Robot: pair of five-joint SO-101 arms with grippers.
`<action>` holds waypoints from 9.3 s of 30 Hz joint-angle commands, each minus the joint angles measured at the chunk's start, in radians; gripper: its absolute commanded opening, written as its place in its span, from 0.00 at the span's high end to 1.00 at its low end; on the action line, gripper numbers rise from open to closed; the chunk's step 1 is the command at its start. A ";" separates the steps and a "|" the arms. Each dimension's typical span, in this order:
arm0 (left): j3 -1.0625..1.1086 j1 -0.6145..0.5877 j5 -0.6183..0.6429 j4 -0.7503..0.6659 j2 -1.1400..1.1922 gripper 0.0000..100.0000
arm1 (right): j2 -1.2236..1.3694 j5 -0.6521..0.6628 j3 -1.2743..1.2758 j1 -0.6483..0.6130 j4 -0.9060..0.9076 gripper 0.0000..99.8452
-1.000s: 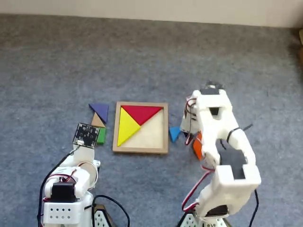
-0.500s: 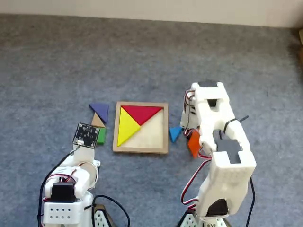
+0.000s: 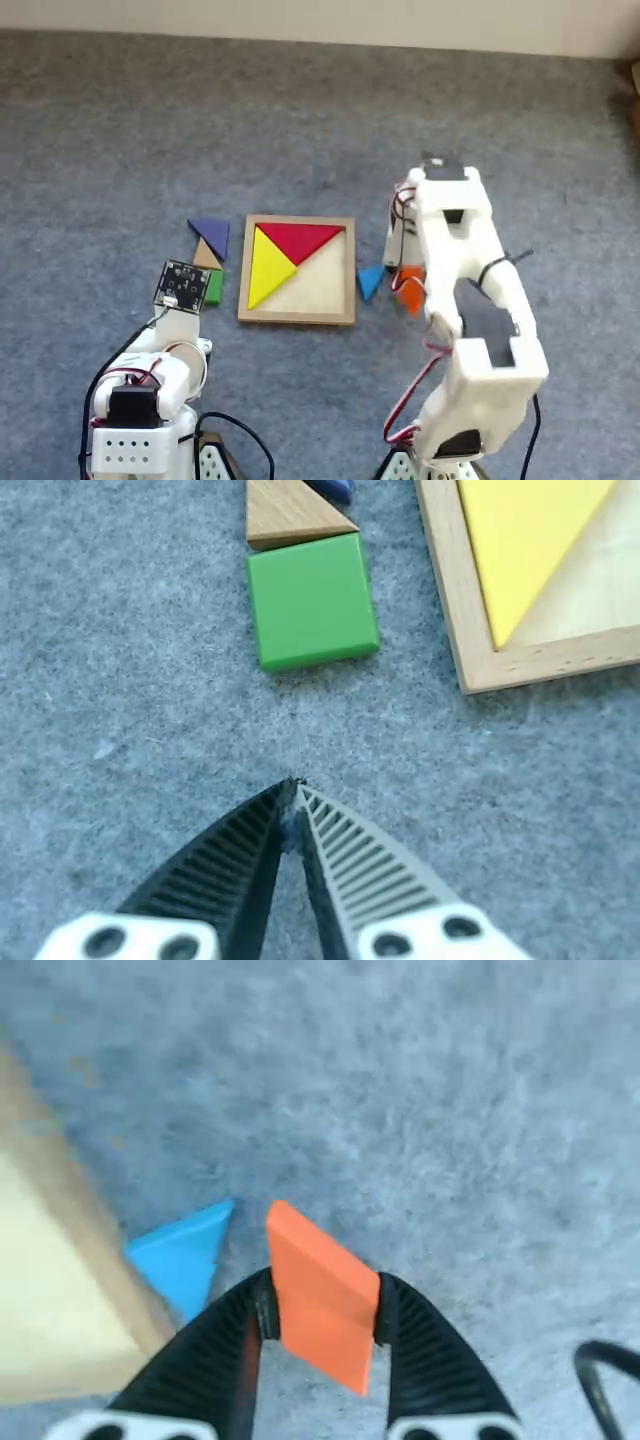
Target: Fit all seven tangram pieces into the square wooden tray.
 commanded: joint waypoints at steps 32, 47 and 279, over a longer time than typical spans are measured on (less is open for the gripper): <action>0.019 0.007 -0.009 0.003 -0.031 0.99 | -0.170 1.071 0.133 -0.568 -0.272 0.94; 0.019 0.007 -0.009 0.003 -0.031 0.99 | -0.173 0.944 0.131 -0.588 -0.272 0.78; 0.019 0.005 -0.009 0.006 -0.038 0.99 | -0.165 1.082 0.427 -0.340 -0.317 0.71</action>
